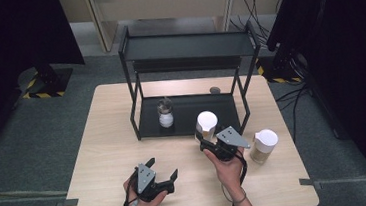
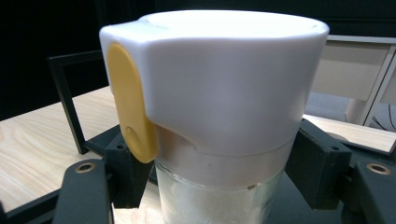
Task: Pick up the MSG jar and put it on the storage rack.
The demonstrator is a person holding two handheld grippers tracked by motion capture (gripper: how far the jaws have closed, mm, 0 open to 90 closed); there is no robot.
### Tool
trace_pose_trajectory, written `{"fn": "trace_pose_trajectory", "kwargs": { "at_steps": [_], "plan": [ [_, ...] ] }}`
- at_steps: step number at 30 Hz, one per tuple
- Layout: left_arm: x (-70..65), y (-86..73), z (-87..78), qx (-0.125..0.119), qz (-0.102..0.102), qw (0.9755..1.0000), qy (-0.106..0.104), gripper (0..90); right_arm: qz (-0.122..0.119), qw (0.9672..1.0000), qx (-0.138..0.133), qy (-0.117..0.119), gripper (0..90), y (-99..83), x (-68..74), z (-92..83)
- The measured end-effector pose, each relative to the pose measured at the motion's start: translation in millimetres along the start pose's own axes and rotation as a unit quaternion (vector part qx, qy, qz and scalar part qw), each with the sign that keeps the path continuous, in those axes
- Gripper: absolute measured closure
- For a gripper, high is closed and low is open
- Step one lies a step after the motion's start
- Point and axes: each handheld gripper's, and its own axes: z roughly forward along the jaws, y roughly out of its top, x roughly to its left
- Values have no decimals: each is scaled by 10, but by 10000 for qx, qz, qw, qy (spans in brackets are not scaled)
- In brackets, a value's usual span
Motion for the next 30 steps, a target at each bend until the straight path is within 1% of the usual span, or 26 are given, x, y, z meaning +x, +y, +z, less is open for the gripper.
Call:
{"fn": "trace_pose_trajectory", "kwargs": {
  "at_steps": [8,30],
  "plan": [
    [2,0,1,3,-18,10000,5,80,-25,10000,-9,-25,308,83,-24,64],
    [1,1,2,12,-16,10000,-2,81,23,9999,33,-100,308,196,-72,273]
  ]
}}
